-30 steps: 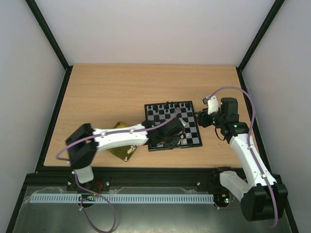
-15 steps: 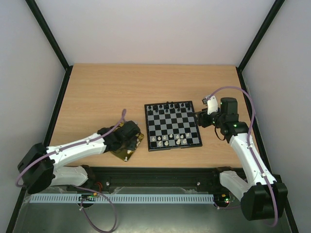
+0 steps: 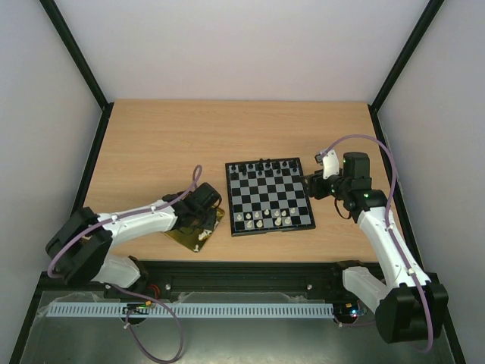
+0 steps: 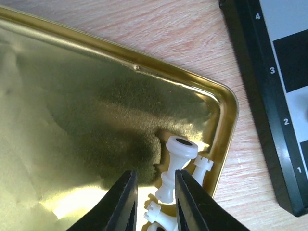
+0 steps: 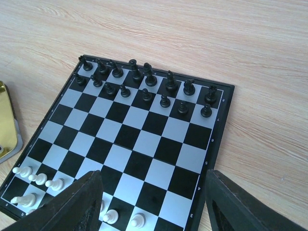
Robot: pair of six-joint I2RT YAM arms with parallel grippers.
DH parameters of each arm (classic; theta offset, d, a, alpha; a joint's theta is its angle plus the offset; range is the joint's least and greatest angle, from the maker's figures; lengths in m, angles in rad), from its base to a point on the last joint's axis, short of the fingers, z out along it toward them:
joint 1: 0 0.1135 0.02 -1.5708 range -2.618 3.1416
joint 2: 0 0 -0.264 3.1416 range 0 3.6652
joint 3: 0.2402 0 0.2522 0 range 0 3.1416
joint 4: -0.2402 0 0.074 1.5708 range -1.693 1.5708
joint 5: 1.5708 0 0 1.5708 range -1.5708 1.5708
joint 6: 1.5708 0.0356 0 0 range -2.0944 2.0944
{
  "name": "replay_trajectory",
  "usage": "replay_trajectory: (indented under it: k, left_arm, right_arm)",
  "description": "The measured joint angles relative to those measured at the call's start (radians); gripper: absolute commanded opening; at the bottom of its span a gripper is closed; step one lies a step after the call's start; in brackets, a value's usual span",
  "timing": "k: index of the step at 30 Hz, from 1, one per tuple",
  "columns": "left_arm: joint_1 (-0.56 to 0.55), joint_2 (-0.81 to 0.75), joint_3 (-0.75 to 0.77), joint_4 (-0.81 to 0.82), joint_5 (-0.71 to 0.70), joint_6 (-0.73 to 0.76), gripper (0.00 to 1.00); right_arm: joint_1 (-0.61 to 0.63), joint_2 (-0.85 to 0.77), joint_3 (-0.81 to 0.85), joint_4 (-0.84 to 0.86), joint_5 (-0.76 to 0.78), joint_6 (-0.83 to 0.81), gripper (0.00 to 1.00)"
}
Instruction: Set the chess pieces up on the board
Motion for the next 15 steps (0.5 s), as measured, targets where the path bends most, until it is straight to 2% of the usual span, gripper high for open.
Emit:
replay_trajectory:
  k: [4,15]
  left_arm:
    - [0.002,0.032,0.000,0.013,0.003,0.005,0.25]
    - [0.002,0.114,0.002,0.051,0.024,0.032,0.27]
  right_arm:
    - [0.000,0.003,0.000,-0.003,0.000,0.000,0.60]
    - [0.000,0.011,0.000,-0.005,0.000,-0.004,0.60]
